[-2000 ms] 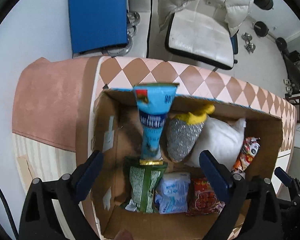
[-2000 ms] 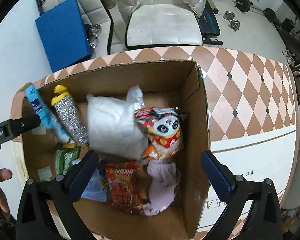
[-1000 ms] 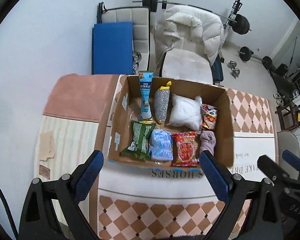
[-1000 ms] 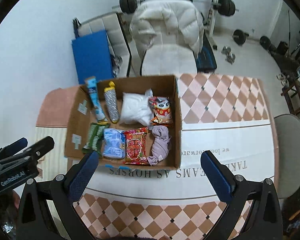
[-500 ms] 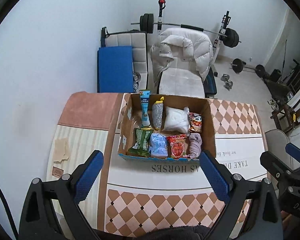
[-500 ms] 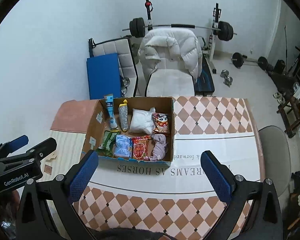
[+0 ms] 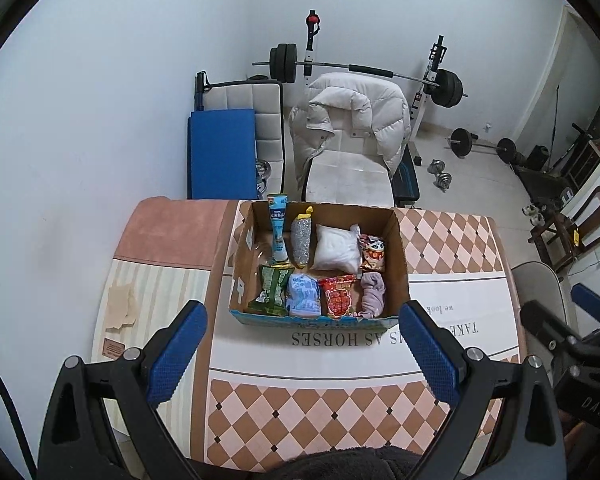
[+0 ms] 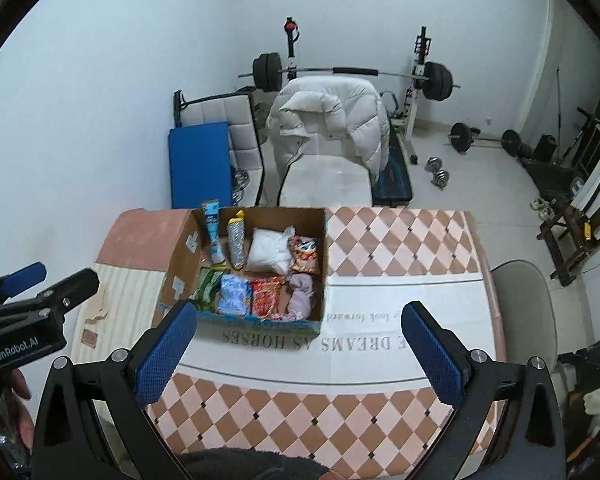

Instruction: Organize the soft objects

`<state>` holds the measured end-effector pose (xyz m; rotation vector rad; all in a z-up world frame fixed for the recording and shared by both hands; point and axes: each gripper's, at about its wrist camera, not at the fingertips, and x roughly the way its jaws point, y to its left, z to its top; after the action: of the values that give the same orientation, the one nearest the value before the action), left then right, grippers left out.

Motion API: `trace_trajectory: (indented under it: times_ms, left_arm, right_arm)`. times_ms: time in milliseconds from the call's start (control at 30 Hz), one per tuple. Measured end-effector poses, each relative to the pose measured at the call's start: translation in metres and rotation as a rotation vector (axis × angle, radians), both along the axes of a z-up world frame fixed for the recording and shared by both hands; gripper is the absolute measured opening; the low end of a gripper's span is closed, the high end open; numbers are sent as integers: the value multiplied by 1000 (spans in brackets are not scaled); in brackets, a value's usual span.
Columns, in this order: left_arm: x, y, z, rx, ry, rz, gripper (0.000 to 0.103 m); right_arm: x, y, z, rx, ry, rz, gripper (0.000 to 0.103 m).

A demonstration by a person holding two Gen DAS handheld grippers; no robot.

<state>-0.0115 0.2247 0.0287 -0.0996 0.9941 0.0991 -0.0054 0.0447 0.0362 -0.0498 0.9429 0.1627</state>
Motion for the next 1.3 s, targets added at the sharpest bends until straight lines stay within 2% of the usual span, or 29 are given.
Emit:
trace_trajectory:
  times_ms: [133,1300]
  left_arm:
    - [-1,-3,-1,22,-6,4,103]
    - [-4,-7,6,19,-22,21,103]
  right_arm:
    - [1,-2,1,-13,-16,-18,103]
    - [2,-1,14,-37,-48,-12,103]
